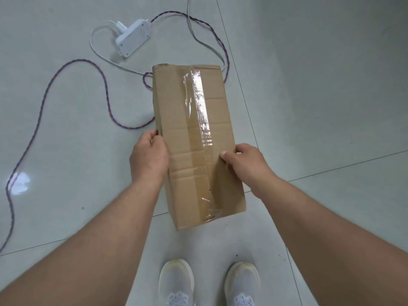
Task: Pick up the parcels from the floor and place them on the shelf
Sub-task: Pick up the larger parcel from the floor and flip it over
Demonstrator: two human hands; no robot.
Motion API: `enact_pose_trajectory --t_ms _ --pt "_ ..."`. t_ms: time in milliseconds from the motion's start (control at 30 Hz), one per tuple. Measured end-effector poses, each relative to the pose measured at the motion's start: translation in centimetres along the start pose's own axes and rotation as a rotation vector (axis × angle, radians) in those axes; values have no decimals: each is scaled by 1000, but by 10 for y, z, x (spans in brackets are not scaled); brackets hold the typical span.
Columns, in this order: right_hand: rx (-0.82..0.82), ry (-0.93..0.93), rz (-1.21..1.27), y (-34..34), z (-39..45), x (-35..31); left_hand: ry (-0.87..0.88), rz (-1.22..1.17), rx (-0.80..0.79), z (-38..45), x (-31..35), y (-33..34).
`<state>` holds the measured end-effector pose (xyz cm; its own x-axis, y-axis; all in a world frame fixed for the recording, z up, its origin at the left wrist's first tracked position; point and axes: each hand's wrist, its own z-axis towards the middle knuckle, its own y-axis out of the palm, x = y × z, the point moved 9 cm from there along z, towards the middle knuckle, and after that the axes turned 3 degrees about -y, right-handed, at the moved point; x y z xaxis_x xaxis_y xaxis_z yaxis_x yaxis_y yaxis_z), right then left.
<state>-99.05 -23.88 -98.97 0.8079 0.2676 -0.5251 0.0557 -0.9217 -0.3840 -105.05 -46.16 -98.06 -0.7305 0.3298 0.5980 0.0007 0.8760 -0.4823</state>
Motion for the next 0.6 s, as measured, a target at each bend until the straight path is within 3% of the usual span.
enact_pose_trajectory --t_ms 167,367,600 --pt "19 -53 -33 3 -2 -12 -5 86 -75 -7 -11 5" --pt "17 -108 -45 10 -3 -22 75 325 88 -2 3 -7" --pt "114 -183 -34 -3 -7 -28 112 252 83 -4 11 -4"
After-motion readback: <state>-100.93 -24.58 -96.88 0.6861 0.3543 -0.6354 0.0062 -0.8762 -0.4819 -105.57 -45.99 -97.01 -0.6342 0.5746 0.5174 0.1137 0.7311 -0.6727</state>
